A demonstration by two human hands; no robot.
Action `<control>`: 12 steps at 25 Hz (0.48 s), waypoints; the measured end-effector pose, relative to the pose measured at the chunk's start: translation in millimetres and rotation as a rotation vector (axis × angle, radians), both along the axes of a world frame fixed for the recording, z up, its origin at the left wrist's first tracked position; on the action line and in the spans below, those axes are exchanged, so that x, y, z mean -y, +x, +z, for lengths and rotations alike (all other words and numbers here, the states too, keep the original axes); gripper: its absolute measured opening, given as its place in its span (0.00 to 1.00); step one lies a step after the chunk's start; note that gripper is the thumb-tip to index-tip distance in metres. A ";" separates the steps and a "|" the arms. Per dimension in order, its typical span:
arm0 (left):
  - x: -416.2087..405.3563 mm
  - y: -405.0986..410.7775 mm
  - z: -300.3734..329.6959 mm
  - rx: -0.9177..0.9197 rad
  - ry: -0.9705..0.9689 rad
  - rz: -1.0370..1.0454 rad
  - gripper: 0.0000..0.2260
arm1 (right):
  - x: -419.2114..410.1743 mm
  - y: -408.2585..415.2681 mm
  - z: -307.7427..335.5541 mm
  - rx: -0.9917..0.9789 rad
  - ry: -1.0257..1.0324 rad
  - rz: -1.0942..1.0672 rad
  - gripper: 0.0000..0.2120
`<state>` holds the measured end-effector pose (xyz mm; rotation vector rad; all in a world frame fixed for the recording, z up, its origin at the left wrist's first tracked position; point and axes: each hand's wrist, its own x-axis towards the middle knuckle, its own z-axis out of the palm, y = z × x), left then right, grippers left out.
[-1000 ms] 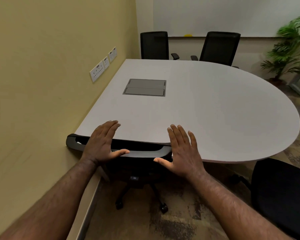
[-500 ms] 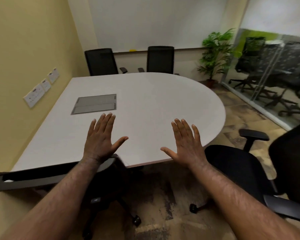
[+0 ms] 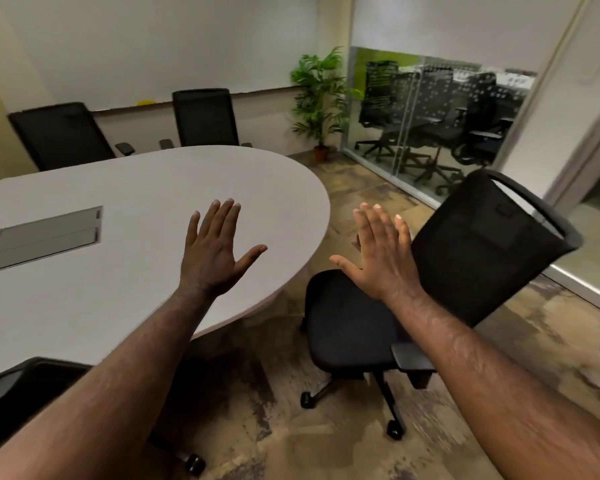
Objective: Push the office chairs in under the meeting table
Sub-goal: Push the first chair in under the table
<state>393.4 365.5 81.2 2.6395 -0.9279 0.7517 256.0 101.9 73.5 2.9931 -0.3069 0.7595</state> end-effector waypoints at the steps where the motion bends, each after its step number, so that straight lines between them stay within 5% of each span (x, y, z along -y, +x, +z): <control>1: 24.6 -2.4 -0.7 -0.005 0.011 -0.023 0.39 | 18.9 -9.1 -0.8 0.003 -0.002 -0.024 0.43; 12: 259.0 1.9 -23.9 -0.043 0.056 -0.343 0.38 | 189.3 -81.8 -16.1 0.031 -0.010 -0.353 0.39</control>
